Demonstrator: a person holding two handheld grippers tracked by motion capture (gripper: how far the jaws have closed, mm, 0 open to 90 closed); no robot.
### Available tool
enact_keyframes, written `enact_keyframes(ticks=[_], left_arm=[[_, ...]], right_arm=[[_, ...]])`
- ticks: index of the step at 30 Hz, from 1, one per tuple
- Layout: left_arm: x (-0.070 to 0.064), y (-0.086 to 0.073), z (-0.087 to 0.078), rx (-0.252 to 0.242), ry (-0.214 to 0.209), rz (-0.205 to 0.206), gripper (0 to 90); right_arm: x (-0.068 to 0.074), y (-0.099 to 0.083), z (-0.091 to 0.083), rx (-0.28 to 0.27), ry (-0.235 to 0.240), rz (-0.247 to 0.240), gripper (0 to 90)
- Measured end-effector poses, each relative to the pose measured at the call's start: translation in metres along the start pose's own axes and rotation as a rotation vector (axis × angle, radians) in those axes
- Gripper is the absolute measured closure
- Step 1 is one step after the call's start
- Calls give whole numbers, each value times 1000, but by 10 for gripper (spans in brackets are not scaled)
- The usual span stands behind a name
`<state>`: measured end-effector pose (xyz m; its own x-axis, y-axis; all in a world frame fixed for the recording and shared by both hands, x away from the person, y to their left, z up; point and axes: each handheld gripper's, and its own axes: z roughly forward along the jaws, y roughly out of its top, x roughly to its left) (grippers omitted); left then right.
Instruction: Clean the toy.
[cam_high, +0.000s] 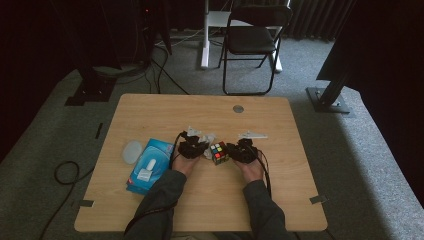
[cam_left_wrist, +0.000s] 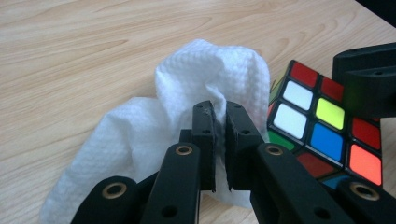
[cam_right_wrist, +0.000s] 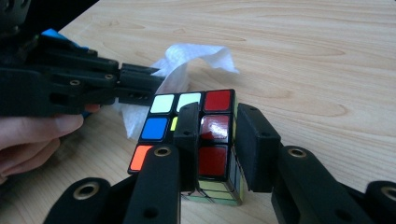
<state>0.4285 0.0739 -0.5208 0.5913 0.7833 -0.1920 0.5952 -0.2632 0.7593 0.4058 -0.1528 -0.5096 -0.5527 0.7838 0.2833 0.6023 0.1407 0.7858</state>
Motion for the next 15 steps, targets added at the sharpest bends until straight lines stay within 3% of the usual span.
enact_keyframes(ticks=[3, 7, 15], left_arm=[[-3, -2, 0, 0, -9, 17, 846], [-5, -7, -4, -3, -20, 9, 848], [-22, -20, -11, 2, -67, 42, 849]], right_arm=[[-1, 0, 0, 0, 6, 7, 696], [-4, 0, 0, -3, -4, 33, 628], [-6, 2, 1, -9, -45, 78, 627]])
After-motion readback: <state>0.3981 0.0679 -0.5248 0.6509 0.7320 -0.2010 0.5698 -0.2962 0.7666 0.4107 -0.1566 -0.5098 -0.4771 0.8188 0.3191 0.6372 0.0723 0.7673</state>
